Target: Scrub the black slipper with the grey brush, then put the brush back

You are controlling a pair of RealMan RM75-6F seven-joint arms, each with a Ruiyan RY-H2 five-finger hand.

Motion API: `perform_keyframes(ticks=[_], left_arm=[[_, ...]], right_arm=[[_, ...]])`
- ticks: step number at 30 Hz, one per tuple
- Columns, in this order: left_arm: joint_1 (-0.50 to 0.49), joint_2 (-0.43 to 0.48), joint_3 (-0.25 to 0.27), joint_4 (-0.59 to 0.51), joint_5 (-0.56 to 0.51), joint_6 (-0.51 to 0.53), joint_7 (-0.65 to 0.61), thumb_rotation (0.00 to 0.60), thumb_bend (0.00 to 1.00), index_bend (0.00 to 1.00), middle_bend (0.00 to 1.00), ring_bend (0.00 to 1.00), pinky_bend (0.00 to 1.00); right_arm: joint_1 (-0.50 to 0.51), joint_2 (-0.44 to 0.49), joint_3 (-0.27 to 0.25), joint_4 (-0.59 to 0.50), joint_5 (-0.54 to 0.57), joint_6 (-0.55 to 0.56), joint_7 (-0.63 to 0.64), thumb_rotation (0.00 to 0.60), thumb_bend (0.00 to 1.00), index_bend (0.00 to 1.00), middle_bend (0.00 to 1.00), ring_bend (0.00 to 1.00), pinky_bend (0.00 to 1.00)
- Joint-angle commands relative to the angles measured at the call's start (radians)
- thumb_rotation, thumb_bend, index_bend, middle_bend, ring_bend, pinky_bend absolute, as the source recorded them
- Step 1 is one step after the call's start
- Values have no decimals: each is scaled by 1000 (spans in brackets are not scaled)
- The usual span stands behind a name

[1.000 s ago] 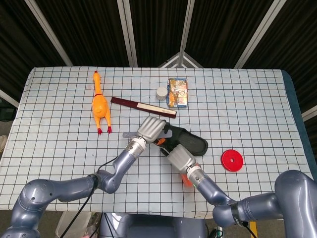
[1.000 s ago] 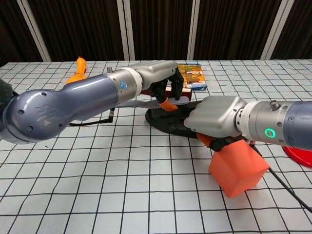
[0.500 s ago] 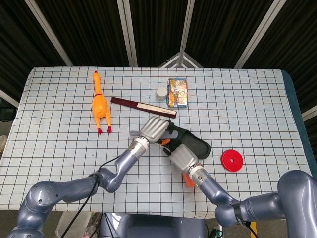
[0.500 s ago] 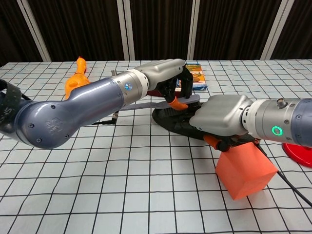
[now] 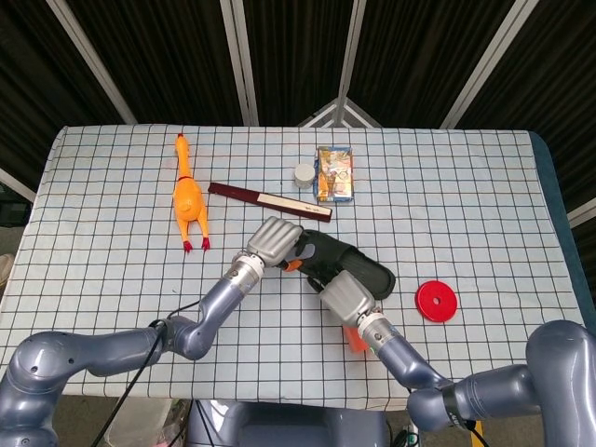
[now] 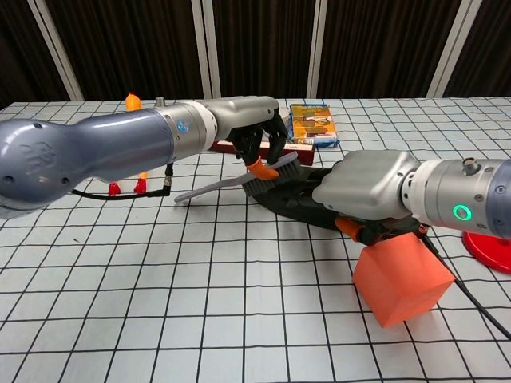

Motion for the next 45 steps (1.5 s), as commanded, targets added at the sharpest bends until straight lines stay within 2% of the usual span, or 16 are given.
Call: perform_keyframes(ticks=[1, 4, 10, 13, 17, 20, 25, 28, 32, 38, 42, 45], left_arm=[[35, 106, 5, -169, -76, 48, 71, 600, 577, 524, 650, 581, 564], [51, 194, 9, -329, -136, 62, 102, 600, 577, 524, 650, 581, 564], [55, 335, 34, -549, -201, 107, 175, 600, 577, 524, 651, 581, 564], [50, 414, 71, -657, -244, 125, 236, 600, 577, 523, 651, 581, 564], [45, 492, 128, -764, -285, 135, 293, 600, 579, 523, 651, 581, 564], [39, 539, 192, -827, -298, 137, 346, 600, 580, 524, 651, 581, 564], [33, 558, 292, -877, -282, 172, 437, 600, 580, 524, 652, 581, 564], [60, 552, 367, -886, -213, 216, 486, 600, 578, 523, 650, 581, 565], [124, 507, 454, -827, -70, 302, 540, 600, 535, 521, 646, 581, 565], [250, 399, 507, -644, 189, 437, 470, 600, 519, 519, 639, 581, 564], [309, 349, 532, -499, 304, 470, 390, 600, 511, 517, 635, 581, 564], [328, 324, 543, -435, 351, 478, 365, 600, 504, 516, 632, 578, 561]], right_arm=[[-12, 9, -10, -28, -19, 38, -16, 600, 778, 0, 21, 0, 59], [-35, 35, -14, -92, -72, 112, -24, 600, 778, 0, 21, 0, 51], [-97, 125, -38, -247, -172, 268, -46, 600, 778, 0, 13, 0, 36], [-149, 188, -65, -317, -239, 359, -41, 600, 778, 0, 8, 0, 33], [-237, 258, -97, -354, -340, 483, 11, 600, 778, 0, 4, 0, 12], [-324, 306, -140, -351, -430, 560, 103, 600, 778, 0, 1, 0, 3], [-434, 355, -209, -301, -541, 607, 232, 600, 778, 0, 0, 0, 0], [-488, 370, -235, -246, -607, 628, 287, 600, 778, 0, 0, 0, 0], [-554, 372, -234, -178, -638, 649, 388, 600, 778, 0, 0, 0, 0], [-603, 394, -190, -94, -600, 605, 601, 600, 777, 0, 0, 0, 0], [-621, 412, -170, -60, -601, 572, 679, 600, 777, 0, 0, 0, 0], [-625, 416, -160, -50, -607, 558, 692, 600, 778, 0, 0, 0, 0]])
